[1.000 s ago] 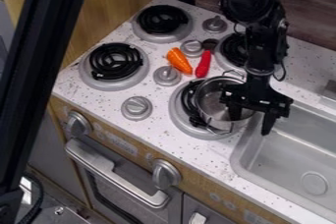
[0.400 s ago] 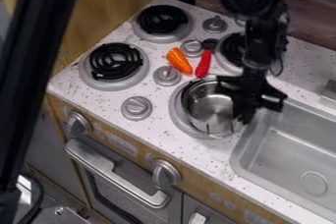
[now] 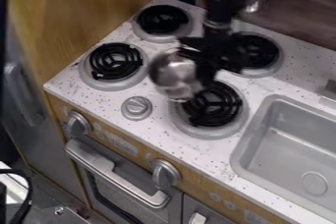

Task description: Move the silver pot to the left burner

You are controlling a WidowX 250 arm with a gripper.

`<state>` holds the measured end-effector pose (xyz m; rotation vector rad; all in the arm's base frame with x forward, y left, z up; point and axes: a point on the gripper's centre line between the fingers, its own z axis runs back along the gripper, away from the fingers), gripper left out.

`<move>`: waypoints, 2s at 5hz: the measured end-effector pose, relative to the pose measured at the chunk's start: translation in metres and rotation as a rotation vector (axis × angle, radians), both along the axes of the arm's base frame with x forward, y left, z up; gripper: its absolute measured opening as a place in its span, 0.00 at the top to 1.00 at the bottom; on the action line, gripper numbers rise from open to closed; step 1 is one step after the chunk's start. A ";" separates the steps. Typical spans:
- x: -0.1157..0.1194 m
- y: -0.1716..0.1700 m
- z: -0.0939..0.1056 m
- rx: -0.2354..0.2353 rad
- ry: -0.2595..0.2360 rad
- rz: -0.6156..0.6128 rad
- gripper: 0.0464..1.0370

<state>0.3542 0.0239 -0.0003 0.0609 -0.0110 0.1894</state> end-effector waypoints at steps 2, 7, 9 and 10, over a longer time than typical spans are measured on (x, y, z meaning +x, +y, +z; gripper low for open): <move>-0.003 0.071 -0.020 0.004 0.006 0.099 0.98; 0.026 0.127 -0.048 0.011 0.026 0.222 0.80; 0.037 0.093 -0.001 0.034 -0.075 0.139 0.21; 0.032 0.065 0.016 0.049 -0.101 0.069 0.04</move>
